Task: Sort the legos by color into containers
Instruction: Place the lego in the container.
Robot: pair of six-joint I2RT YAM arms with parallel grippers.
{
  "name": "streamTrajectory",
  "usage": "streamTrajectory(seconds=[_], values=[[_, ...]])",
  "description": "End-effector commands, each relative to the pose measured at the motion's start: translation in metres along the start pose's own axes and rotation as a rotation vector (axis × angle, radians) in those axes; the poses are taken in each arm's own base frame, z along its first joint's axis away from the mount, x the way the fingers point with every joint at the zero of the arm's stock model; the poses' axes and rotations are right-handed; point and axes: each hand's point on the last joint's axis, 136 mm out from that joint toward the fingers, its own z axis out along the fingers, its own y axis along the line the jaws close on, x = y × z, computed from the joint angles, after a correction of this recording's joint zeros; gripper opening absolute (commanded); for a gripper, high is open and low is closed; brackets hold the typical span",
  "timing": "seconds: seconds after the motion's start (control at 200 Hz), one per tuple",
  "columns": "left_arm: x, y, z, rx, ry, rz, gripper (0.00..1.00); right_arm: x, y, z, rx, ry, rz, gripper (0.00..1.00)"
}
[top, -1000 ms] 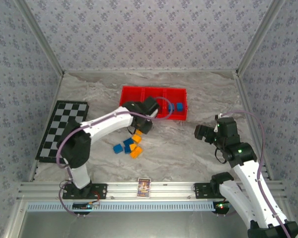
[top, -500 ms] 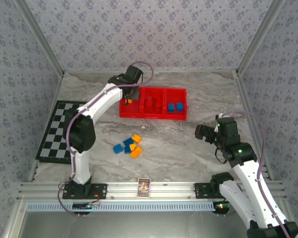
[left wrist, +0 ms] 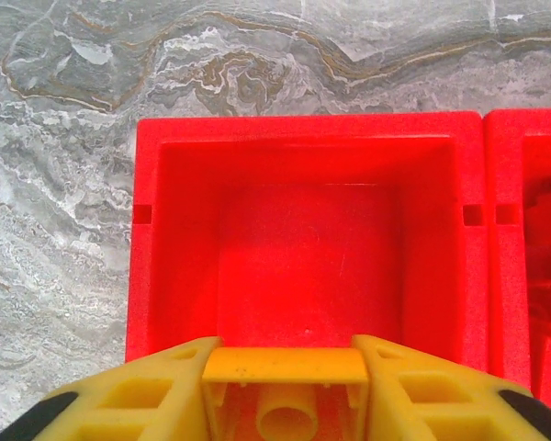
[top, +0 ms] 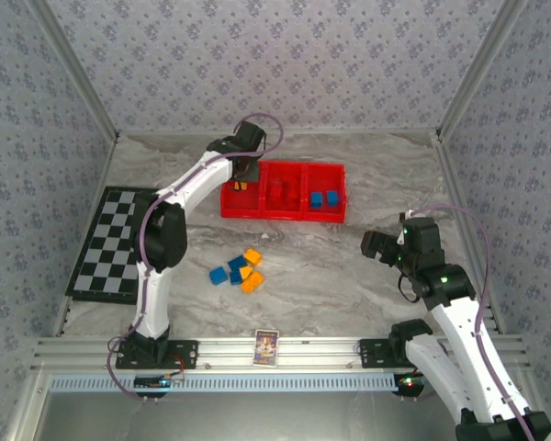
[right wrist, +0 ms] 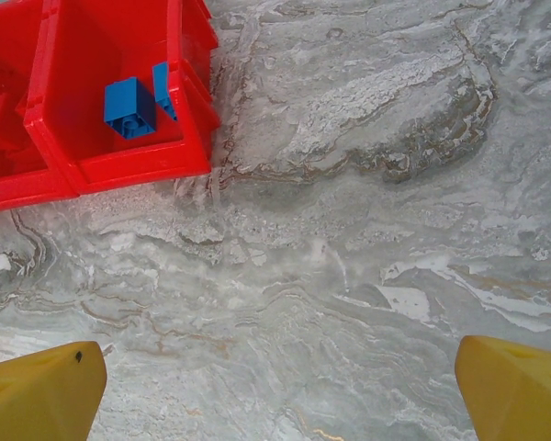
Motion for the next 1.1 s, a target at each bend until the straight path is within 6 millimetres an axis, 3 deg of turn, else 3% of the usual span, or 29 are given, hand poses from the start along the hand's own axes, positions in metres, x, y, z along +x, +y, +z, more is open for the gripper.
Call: streamTrajectory(seconds=[0.0,0.195,0.38,0.575,0.78,0.945,1.094], values=[[-0.010,0.003,-0.004,0.011,-0.032,-0.039,0.48,0.001,0.000,0.002,-0.007,-0.002,-0.001,1.00],[-0.014,0.011,-0.020,0.045,-0.086,-0.088,0.75,0.000,-0.001,0.002,-0.006,-0.003,0.002,1.00],[-0.012,0.018,-0.048,0.080,-0.097,-0.090,1.00,0.000,-0.001,0.003,-0.003,-0.001,0.003,1.00],[0.016,0.026,-0.078,0.126,-0.105,-0.139,1.00,0.001,-0.001,0.004,-0.003,0.001,0.004,1.00],[0.087,0.032,-0.089,0.114,-0.029,-0.252,0.98,0.001,-0.001,0.006,-0.005,0.009,0.004,1.00],[0.148,0.013,-0.089,0.137,0.033,-0.357,0.92,0.002,-0.003,0.007,0.001,0.019,0.011,1.00],[0.176,-0.011,-0.098,0.169,0.036,-0.414,0.86,0.002,-0.003,0.007,-0.001,0.020,0.013,1.00]])
